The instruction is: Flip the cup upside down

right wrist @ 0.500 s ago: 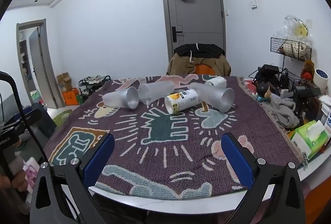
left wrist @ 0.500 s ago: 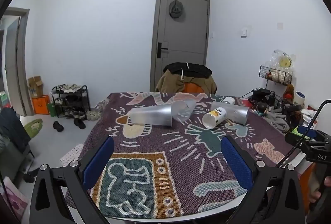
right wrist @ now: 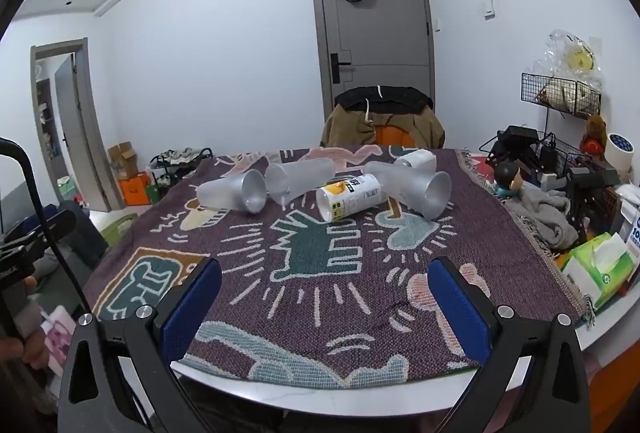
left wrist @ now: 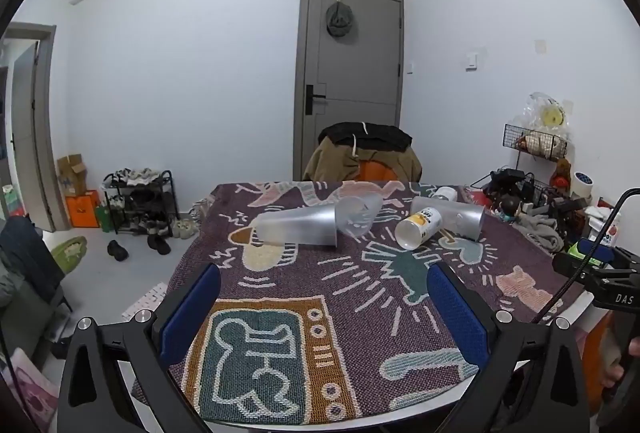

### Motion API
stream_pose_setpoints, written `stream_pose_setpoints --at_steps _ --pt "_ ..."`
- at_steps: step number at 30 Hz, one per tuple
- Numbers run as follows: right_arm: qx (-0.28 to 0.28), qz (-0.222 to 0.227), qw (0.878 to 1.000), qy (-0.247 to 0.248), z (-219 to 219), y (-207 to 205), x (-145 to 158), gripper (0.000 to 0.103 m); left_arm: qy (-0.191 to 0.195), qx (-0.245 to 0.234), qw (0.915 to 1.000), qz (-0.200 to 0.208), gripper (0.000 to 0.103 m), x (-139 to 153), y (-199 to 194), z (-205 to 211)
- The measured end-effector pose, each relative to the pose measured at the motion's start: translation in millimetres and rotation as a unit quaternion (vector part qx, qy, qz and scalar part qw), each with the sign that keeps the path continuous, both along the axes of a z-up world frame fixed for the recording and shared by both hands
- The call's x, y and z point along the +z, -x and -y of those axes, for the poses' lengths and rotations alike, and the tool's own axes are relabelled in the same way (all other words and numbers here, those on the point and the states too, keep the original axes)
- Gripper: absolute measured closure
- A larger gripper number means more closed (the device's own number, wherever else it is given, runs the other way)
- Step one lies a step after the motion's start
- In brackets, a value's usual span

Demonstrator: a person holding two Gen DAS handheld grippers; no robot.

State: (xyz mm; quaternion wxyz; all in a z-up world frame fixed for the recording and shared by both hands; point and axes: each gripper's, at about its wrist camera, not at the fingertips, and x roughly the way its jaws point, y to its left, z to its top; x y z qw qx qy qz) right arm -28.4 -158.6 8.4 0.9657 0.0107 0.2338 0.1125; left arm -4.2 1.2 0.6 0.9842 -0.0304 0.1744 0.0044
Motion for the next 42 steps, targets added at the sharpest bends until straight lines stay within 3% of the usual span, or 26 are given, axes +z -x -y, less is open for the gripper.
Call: stream_pose_setpoints --at_steps 42 --pt "-0.005 0.007 1.0 0.005 1.6 1.1 2.8 0.0 -0.006 0.005 1.0 0.003 0.0 0.4 -1.2 4.6"
